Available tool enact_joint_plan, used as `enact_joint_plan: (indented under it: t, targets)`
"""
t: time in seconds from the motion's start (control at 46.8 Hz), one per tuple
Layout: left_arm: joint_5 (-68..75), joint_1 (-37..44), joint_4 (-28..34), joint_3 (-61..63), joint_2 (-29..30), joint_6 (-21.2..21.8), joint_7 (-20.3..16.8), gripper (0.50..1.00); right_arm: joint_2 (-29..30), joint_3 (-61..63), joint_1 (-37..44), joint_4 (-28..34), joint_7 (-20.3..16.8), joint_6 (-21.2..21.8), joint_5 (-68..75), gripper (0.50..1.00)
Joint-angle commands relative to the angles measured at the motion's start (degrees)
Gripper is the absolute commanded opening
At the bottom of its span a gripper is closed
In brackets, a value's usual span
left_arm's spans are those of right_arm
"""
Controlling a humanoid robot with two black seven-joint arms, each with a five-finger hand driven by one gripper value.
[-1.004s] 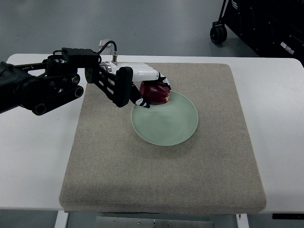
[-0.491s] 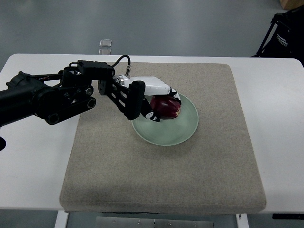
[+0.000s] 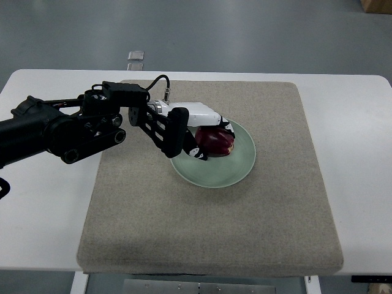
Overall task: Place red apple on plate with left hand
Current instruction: 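Carry the grasped apple with the left hand onto the green plate, then open the left hand fingers and release the apple on the plate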
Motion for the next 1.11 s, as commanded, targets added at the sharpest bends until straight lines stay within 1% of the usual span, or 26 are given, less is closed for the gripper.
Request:
enact_joint_plan:
  t: [0.0, 0.043, 0.085, 0.128, 0.235, 0.256, 0.32, 0.342, 0.427, 0.598, 0.641, 0.662, 0.747, 1.089]
  targets:
    - [0.0, 0.0, 0.0, -0.1, -0.1, 0.2, 0.0, 0.782, 0.0, 0.0, 0.0, 0.0, 0.0, 0.0, 0.0, 0.964]
    - [0.0, 0.0, 0.0, 0.0, -0.2, 0.2, 0.0, 0.810, 0.0, 0.0, 0.0, 0.0, 0.0, 0.0, 0.0, 0.964]
    - [0.0, 0.0, 0.0, 0.0, -0.2, 0.2, 0.0, 0.814, 0.0, 0.1, 0.0, 0.0, 0.0, 0.0, 0.0, 0.964]
    - [0.0, 0.1, 0.0, 0.0, -0.2, 0.2, 0.0, 0.842, 0.0, 0.1, 0.0, 0.0, 0.0, 0.0, 0.0, 0.964]
    - [0.0, 0.4, 0.0, 0.0, -0.2, 0.2, 0.0, 0.851, 0.0, 0.0, 0.0, 0.0, 0.0, 0.0, 0.0, 0.964]
    - [0.0, 0.4, 0.0, 0.1, -0.2, 0.2, 0.0, 0.866, 0.0, 0.0, 0.0, 0.0, 0.0, 0.0, 0.0, 0.964]
    - [0.0, 0.5, 0.0, 0.0, -0.2, 0.2, 0.0, 0.936, 0.0, 0.0, 0.0, 0.0, 0.0, 0.0, 0.0, 0.964]
    - [0.0, 0.5, 0.0, 0.1, -0.2, 0.2, 0.0, 0.943, 0.0, 0.0, 0.0, 0.0, 0.0, 0.0, 0.0, 0.964]
    - [0.0, 0.5, 0.0, 0.1, -0.2, 0.2, 0.0, 0.958, 0.0, 0.0, 0.0, 0.0, 0.0, 0.0, 0.0, 0.964]
    - [0.0, 0.5, 0.1, 0.0, -0.1, 0.2, 0.0, 0.969, 0.0, 0.0, 0.0, 0.0, 0.0, 0.0, 0.0, 0.964]
    - [0.0, 0.5, 0.2, 0.0, -0.1, 0.2, 0.0, 0.990, 0.0, 0.0, 0.0, 0.0, 0.0, 0.0, 0.0, 0.964]
    - [0.0, 0.5, 0.2, 0.0, 0.0, 0.2, 0.0, 0.992, 0.0, 0.0, 0.0, 0.0, 0.0, 0.0, 0.0, 0.964]
    - [-0.3, 0.5, 0.7, -0.1, 0.1, 0.2, 0.0, 0.992, 0.0, 0.0, 0.0, 0.0, 0.0, 0.0, 0.0, 0.964]
    - [-0.3, 0.3, 6.6, -0.8, 0.2, 0.4, 0.1, 0.992, 0.0, 0.1, 0.0, 0.0, 0.0, 0.0, 0.0, 0.964]
